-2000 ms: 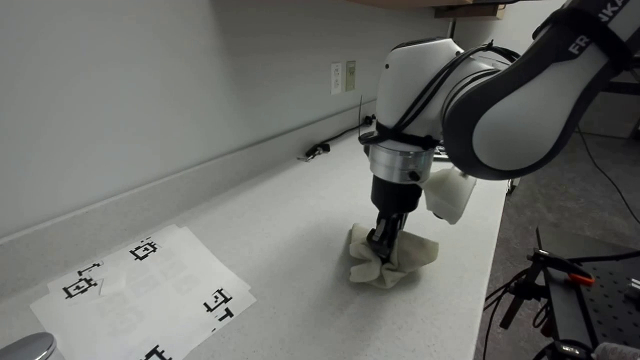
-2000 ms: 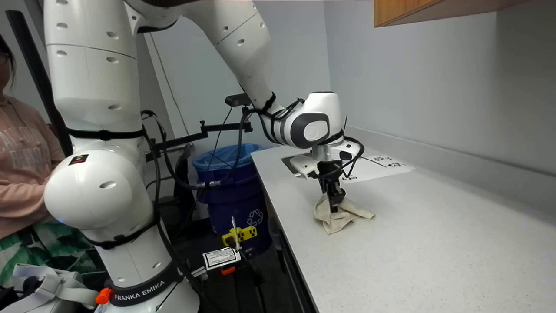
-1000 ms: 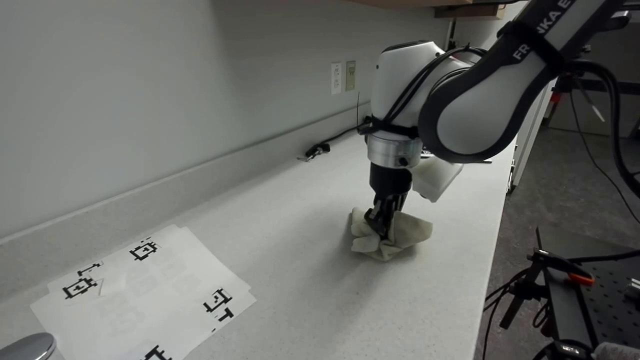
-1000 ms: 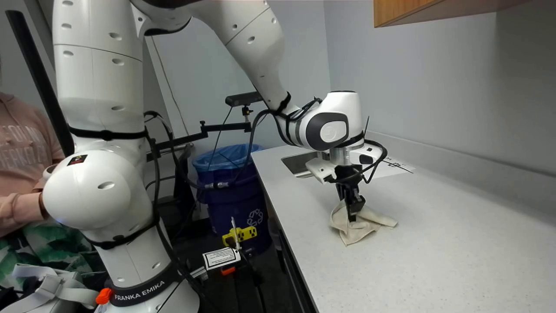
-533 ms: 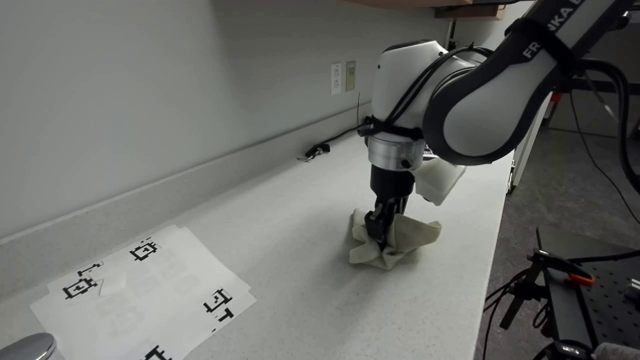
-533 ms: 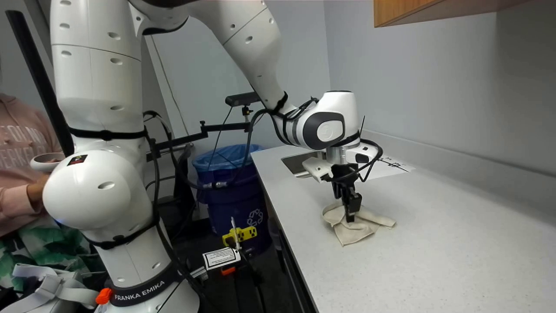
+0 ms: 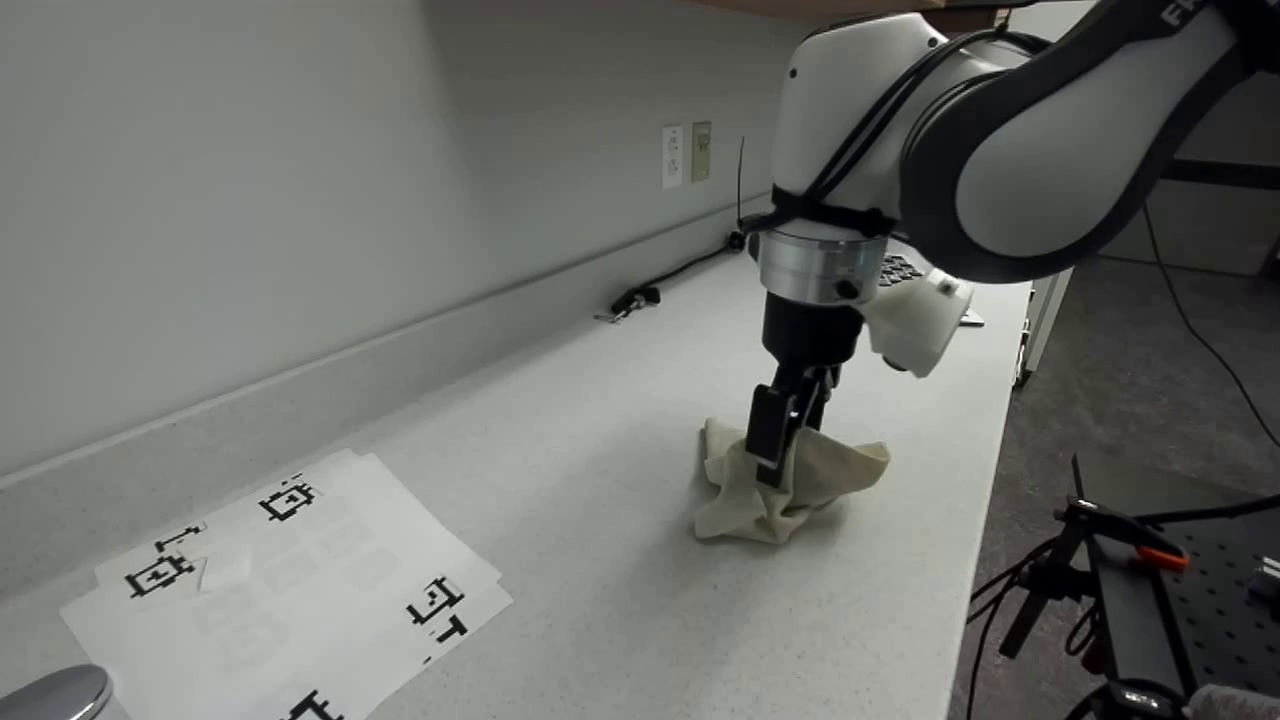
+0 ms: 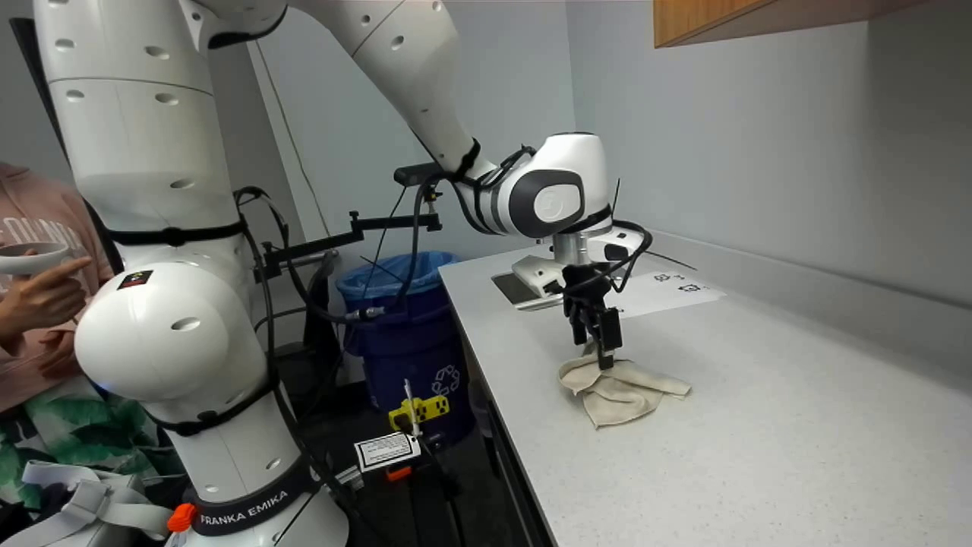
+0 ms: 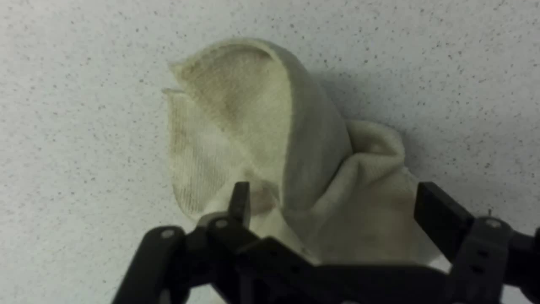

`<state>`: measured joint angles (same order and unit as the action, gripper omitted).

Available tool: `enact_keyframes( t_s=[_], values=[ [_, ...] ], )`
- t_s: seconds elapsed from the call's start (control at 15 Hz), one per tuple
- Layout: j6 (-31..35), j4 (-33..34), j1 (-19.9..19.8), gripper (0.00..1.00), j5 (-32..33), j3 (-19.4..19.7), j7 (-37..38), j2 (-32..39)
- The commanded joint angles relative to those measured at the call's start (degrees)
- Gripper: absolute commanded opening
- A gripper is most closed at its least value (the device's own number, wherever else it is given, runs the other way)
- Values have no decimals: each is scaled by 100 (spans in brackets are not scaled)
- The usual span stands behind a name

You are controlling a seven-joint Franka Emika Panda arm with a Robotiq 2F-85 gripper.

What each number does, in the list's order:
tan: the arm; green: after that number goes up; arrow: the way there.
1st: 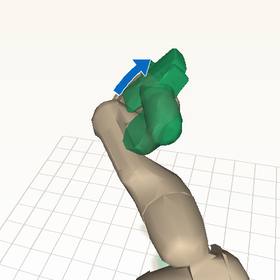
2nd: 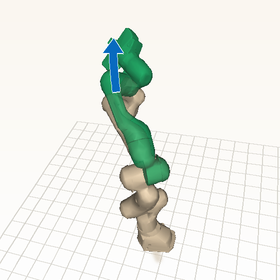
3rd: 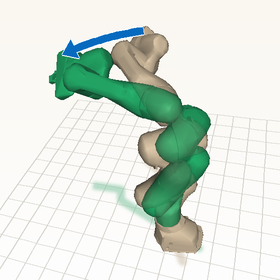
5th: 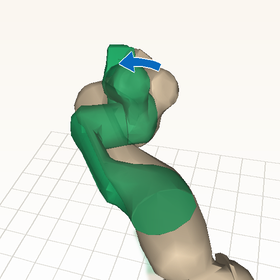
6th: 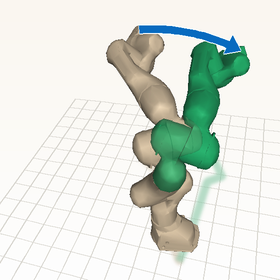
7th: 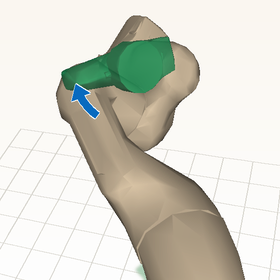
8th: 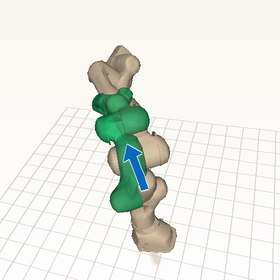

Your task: Wipe the counter with the cloth

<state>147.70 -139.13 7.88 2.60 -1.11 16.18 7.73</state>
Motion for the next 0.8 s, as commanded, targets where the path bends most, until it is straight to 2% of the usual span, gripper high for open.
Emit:
enact_keyframes(
  t_s=[0.0,0.33,0.73],
  values=[
    [-312,-437,-63,100,128,-74,-17,-823],
    [-416,-821,-166,100,232,-131,-69,-1626],
    [-330,-1074,-259,100,124,-217,-42,-2118]
  ],
)
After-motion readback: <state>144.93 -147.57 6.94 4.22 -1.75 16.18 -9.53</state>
